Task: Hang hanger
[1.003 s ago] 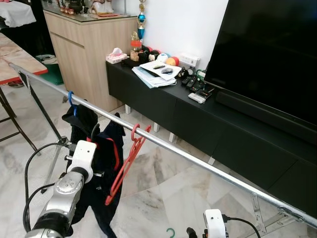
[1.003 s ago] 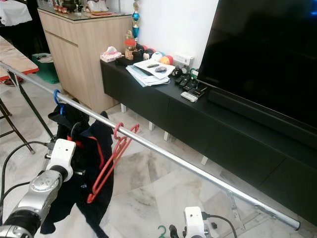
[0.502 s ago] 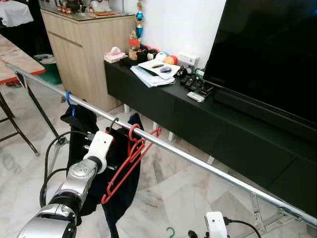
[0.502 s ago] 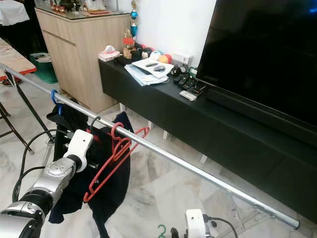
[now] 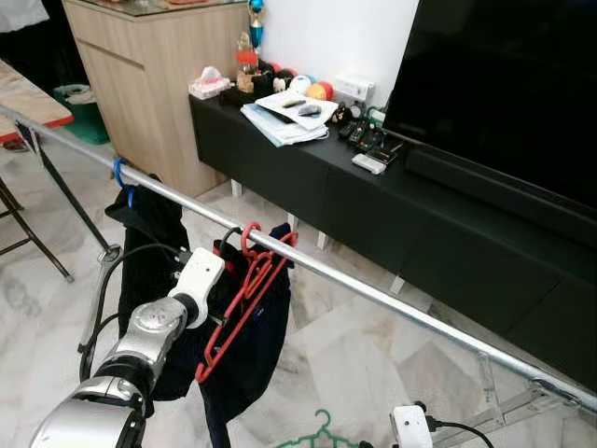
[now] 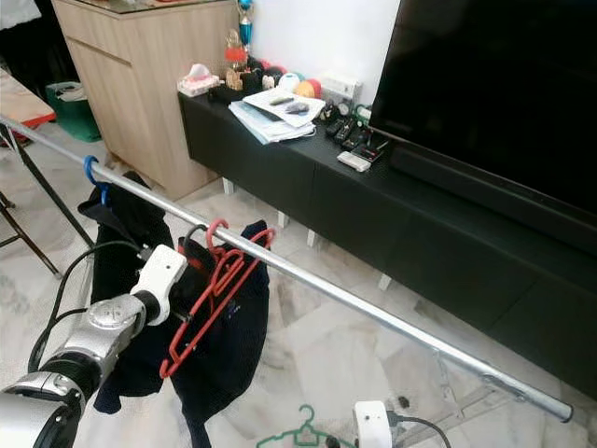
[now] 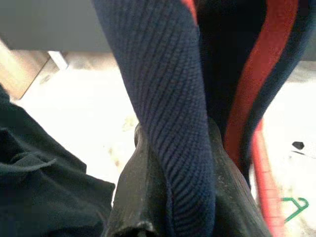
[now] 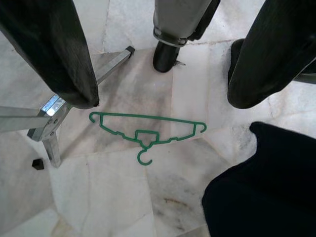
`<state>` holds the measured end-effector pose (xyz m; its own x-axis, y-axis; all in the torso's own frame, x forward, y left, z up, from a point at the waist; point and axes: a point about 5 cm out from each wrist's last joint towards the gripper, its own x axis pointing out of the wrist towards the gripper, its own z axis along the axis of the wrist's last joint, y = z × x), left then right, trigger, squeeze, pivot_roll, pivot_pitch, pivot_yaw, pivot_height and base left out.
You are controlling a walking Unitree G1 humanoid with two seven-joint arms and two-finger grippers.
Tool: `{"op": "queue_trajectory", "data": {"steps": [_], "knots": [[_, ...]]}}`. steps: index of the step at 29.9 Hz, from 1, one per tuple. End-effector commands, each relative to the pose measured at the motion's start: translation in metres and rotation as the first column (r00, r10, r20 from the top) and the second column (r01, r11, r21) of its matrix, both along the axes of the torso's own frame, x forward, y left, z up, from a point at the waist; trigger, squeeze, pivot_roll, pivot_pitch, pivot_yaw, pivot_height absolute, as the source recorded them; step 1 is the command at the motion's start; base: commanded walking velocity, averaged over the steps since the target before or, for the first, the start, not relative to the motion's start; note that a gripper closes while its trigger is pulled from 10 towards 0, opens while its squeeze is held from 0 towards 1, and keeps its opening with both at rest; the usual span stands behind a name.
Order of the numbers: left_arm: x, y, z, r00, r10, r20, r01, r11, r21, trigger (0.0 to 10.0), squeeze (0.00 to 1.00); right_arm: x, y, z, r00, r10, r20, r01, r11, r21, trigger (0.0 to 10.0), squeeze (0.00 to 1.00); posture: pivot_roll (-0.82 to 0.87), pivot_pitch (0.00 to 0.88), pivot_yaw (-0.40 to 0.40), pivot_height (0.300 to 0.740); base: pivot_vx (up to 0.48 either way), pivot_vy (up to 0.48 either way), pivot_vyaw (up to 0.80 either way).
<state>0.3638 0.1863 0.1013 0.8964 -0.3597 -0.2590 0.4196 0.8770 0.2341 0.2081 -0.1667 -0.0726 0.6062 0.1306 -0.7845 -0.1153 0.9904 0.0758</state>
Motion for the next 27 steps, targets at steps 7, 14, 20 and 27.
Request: {"op": "queue_trajectory", "data": {"steps": [7,14,20,27], "knots": [[0.002,0.004,0.017,0.993,-0.114,0.039,0.116,0.993,-0.039,10.0,0.00,-0.005,0.004,-0.003,1.000,-0.004,0.003,0.004,1.000,0.014,10.0,0.00,0.06,0.194,-0.008,0.740,0.000,0.000,0.00],[-0.007,0.002,0.013,0.953,-0.301,-0.036,0.300,0.954,-0.020,10.0,0.00,-0.007,0.008,-0.004,1.000,-0.013,0.004,0.013,0.999,0.029,10.0,0.00,0.06,0.203,0.011,0.740,0.000,0.000,0.00],[-0.008,0.009,0.018,0.949,-0.313,-0.032,0.313,0.950,-0.002,10.0,0.00,-0.007,0.010,-0.004,1.000,-0.028,0.004,0.027,0.999,0.041,10.0,0.00,0.07,0.198,0.024,0.740,0.000,0.000,0.00],[-0.004,0.017,0.019,0.976,-0.218,-0.013,0.218,0.975,0.038,10.0,0.00,-0.006,0.009,-0.004,0.999,-0.037,0.006,0.036,0.999,0.040,10.0,0.00,0.07,0.193,0.021,0.740,0.000,0.000,0.00]]}}
